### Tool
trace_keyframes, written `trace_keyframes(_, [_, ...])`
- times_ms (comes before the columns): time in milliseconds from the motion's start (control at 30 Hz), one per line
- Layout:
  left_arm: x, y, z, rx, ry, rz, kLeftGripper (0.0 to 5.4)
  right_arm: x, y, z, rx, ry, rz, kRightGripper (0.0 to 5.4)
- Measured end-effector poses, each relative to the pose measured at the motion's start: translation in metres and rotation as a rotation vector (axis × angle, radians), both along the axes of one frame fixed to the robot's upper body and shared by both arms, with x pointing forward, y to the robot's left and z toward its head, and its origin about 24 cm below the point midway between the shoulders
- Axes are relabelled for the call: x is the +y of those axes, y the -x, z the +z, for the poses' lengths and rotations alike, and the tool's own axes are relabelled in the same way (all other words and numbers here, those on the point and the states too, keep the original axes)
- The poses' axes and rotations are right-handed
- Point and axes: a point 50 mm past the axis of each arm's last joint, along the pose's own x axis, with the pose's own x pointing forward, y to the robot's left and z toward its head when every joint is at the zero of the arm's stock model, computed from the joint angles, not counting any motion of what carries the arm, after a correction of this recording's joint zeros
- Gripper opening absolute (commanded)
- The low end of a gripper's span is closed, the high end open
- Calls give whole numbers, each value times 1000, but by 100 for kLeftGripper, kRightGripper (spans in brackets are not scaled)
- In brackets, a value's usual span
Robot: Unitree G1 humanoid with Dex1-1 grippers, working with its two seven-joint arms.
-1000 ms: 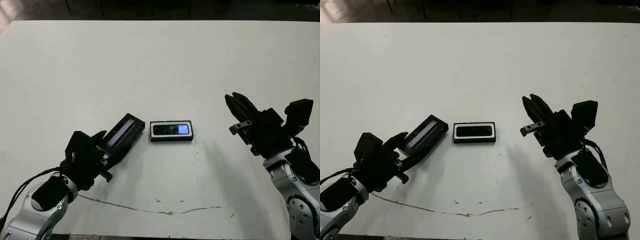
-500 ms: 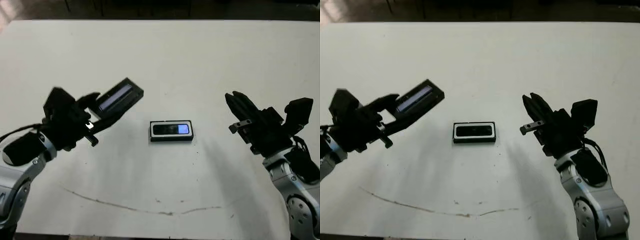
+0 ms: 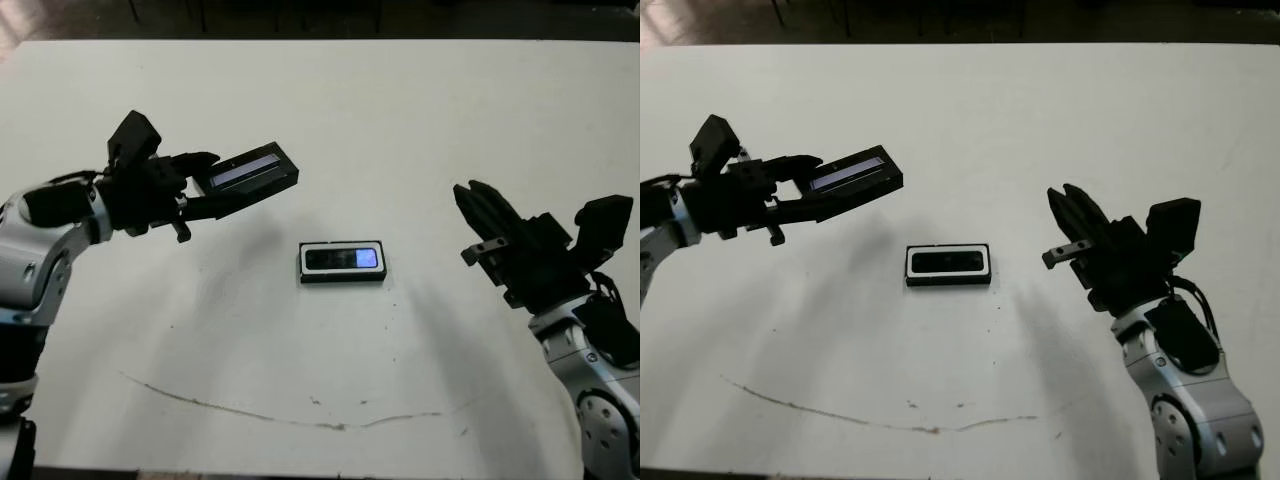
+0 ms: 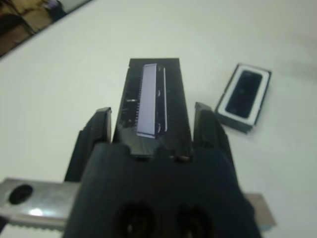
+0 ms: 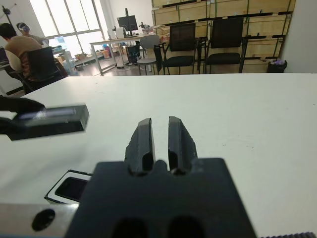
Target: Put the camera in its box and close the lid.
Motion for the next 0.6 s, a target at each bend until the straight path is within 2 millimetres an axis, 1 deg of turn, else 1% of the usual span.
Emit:
trace_keyframes(100, [-4, -5, -8, 52, -23, -60, 176, -1, 0, 0, -1, 0, -2, 0])
trace_keyframes(233, [-9, -9, -19, 123, 4, -127, 176, -1, 0, 0, -2, 0, -2, 0])
trace_keyframes(400, [-12, -12, -27, 205, 77, -172, 176, 0, 0, 0, -2, 0, 0, 0])
trace_keyframes(600, [-12, -13, -34, 265, 177, -190, 176, 0, -1, 0, -4, 2, 0, 0])
